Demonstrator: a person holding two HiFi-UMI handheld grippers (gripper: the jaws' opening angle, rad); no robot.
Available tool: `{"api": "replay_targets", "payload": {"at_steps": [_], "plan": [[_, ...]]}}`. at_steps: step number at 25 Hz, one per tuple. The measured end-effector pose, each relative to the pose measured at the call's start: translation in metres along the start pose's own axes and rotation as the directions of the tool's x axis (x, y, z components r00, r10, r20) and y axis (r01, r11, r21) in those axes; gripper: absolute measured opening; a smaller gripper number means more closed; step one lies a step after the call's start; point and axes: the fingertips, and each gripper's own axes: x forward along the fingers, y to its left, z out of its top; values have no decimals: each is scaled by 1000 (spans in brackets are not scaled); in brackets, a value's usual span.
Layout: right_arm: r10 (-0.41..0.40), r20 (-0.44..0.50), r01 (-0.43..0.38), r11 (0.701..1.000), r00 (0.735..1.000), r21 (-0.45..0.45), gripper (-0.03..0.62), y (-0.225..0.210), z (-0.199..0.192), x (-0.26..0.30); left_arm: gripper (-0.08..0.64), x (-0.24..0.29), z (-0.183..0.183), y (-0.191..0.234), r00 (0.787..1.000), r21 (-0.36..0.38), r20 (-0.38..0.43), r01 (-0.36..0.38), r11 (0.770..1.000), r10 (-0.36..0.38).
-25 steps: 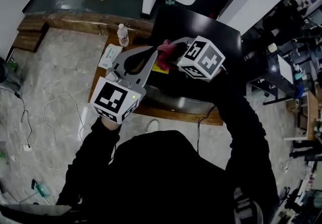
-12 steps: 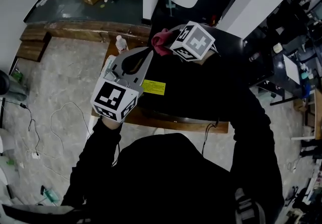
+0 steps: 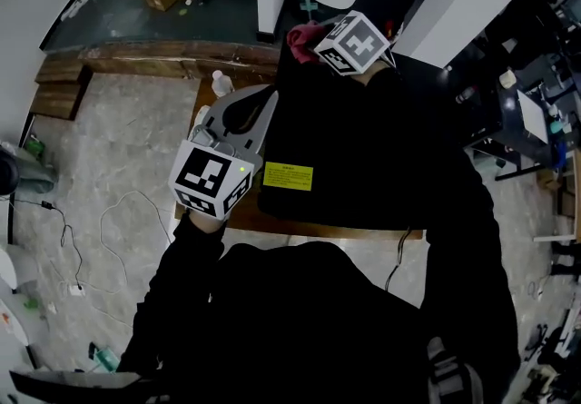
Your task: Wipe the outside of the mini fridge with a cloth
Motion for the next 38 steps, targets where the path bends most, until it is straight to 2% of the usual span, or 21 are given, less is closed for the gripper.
{"api": "replay_targets", "payload": {"at_steps": [4, 6, 11, 14, 17, 20, 23, 26, 29, 32, 33, 34, 35, 36, 38], "plan": [[-104, -39, 105, 994, 994, 19, 83, -17, 5, 14, 3, -15, -4, 23, 998, -8, 17, 65, 998, -65], [-150, -50, 152, 987, 988, 59, 83, -22, 10, 13, 3, -26, -6, 38, 993, -3, 29, 117, 993, -117], [-328, 20, 319, 930, 944, 183, 83, 3, 39, -38, 3, -62, -10, 69, 966, 14, 49, 255, 967, -255], [-431, 68, 403, 880, 900, 251, 83, 37, 66, -74, 3, -82, -11, 98, 942, 22, 53, 331, 943, -332], [-532, 126, 472, 820, 837, 324, 84, 77, 103, -102, 3, -101, -16, 129, 918, 2, 56, 394, 919, -394], [-598, 190, 508, 778, 779, 370, 84, 120, 144, -115, 3, -118, -15, 146, 897, -19, 70, 439, 898, -437], [-642, 300, 476, 743, 706, 469, 84, 158, 187, -117, 3, -130, -2, 160, 884, -14, 101, 459, 888, -456], [-681, 412, 383, 703, 606, 599, 84, 183, 219, -105, 3, -135, 3, 176, 884, -9, 127, 454, 891, -449], [-754, 464, 293, 626, 465, 723, 84, 193, 224, -89, 3, -136, 5, 191, 888, -6, 155, 439, 898, -433], [-840, 453, 189, 517, 298, 835, 84, 191, 203, -71, 2, -128, -1, 201, 888, 9, 192, 424, 906, -417], [-864, 434, 143, 477, 254, 867, 84, 188, 191, -62, 2, -122, -6, 203, 890, 20, 195, 417, 908, -413], [-884, 412, 92, 440, 222, 893, 84, 184, 179, -53, 2, -115, -12, 203, 892, 38, 189, 411, 911, -410], [-898, 389, 44, 405, 205, 913, 84, 178, 168, -42, 3, -108, -19, 203, 895, 59, 178, 405, 912, -409], [-909, 367, 3, 375, 199, 927, 84, 172, 157, -30, 3, -101, -27, 203, 897, 75, 167, 403, 912, -410], [-924, 321, -66, 315, 209, 947, 84, 160, 136, -4, 3, -89, -40, 201, 895, 78, 157, 411, 908, -418]]}}
